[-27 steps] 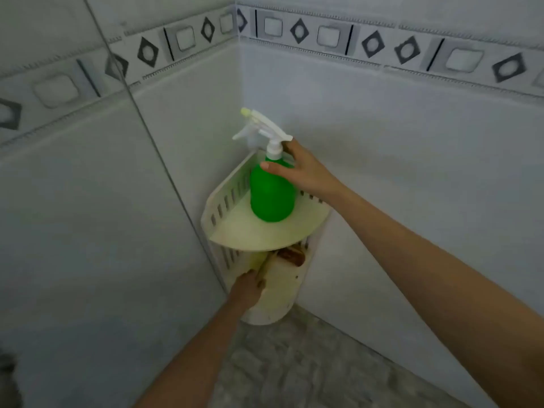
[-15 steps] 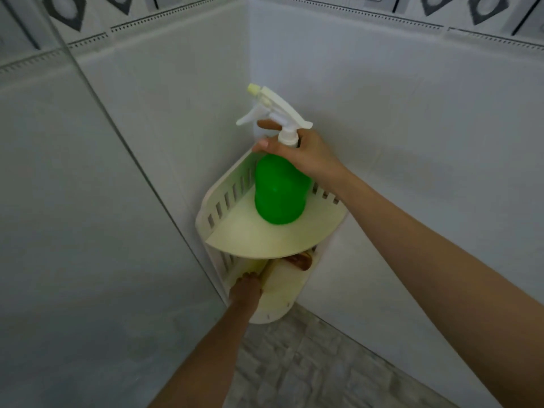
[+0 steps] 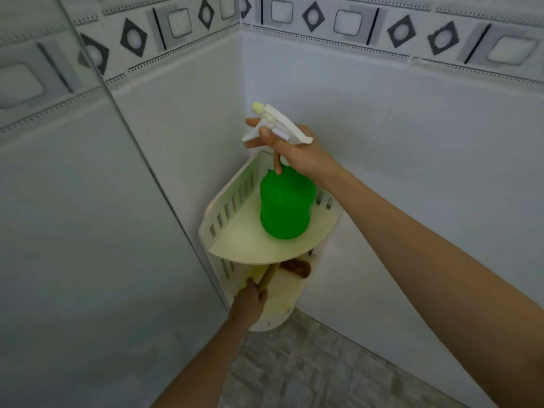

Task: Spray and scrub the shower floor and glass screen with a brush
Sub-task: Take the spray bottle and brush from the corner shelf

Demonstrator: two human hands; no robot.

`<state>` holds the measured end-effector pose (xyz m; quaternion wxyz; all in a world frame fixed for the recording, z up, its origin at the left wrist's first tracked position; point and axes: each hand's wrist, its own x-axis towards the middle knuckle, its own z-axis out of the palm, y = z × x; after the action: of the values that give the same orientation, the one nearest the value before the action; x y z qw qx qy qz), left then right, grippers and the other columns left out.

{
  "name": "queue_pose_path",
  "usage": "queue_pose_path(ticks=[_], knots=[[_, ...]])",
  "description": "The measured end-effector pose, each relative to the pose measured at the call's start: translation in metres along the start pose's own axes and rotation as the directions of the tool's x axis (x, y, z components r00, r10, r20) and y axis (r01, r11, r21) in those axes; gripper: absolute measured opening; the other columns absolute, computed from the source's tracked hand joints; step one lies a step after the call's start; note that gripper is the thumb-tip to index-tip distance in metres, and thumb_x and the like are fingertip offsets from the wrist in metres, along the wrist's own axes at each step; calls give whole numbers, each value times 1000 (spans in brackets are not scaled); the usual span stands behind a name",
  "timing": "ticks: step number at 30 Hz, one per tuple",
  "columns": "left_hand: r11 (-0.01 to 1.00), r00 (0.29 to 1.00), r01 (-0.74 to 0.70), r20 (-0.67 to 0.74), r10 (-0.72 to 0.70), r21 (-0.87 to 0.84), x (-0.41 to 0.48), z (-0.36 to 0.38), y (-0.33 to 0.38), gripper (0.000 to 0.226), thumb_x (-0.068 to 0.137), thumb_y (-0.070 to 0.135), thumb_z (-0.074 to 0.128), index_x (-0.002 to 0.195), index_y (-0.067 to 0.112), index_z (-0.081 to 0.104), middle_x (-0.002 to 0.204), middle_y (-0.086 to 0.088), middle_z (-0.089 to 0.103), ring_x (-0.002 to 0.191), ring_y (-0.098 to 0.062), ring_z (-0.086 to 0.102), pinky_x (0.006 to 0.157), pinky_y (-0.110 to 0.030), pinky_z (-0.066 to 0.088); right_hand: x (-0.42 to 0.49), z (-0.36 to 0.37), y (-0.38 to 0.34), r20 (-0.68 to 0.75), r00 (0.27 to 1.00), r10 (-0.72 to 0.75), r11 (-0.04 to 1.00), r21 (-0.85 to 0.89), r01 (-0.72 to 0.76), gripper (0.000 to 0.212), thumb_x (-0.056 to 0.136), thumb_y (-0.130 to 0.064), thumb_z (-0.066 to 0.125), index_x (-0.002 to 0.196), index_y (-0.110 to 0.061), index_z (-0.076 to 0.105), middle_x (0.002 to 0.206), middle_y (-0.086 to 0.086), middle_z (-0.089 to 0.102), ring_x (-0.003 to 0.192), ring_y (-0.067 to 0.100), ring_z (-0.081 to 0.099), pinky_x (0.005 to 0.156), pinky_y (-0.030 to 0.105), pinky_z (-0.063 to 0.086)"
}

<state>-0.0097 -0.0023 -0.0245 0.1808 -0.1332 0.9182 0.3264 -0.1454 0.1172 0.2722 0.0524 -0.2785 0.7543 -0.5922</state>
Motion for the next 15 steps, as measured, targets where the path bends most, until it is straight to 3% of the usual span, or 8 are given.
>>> queue_pose_path(ticks=[3, 6, 10, 12, 15], knots=[[999, 999, -6, 33, 7, -35, -18, -7, 7, 28, 97, 31, 47, 106, 5, 43, 83, -8, 59, 77, -29, 61, 61, -35, 48, -29, -16, -23, -123, 992, -13, 1000, -5, 13, 30, 104, -23, 51, 132, -14, 59, 132, -3, 64, 82, 15, 72, 48, 21, 48], [998, 995, -56, 84, 58, -21, -46, -13, 17, 23, 97, 32, 48, 93, 10, 43, 69, 1, 49, 68, -22, 53, 55, -26, 38, -81, -39, -44, -245, 969, 18, 997, -64, -35, 31, 103, -35, 51, 129, -22, 64, 132, -8, 66, 62, 40, 65, 55, 20, 48], [987, 971, -161, 184, 153, 25, -73, -16, 39, 29, 97, 34, 48, 82, 10, 45, 63, 1, 46, 57, -15, 48, 44, -23, 29, -171, -68, -61, -399, 912, 95, 988, -76, -137, 36, 105, -30, 49, 135, -14, 60, 128, -4, 69, 44, 26, 51, 50, 23, 47], [969, 944, -240, 247, 220, 53, -83, -10, 56, 29, 96, 35, 49, 78, 12, 46, 64, 0, 49, 62, -18, 52, 48, -25, 32, -225, -81, -66, -477, 868, 140, 975, -85, -204, 36, 105, -28, 49, 138, -14, 57, 128, -2, 69, 40, 18, 47, 48, 24, 47], [934, 895, -340, 344, 284, 113, -98, 8, 86, 24, 94, 38, 51, 88, 14, 55, 73, -2, 59, 70, -20, 59, 59, -29, 42, -307, -96, -65, -597, 770, 224, 940, -76, -333, 36, 104, -29, 51, 137, -17, 57, 126, -5, 69, 38, 17, 47, 48, 24, 47]])
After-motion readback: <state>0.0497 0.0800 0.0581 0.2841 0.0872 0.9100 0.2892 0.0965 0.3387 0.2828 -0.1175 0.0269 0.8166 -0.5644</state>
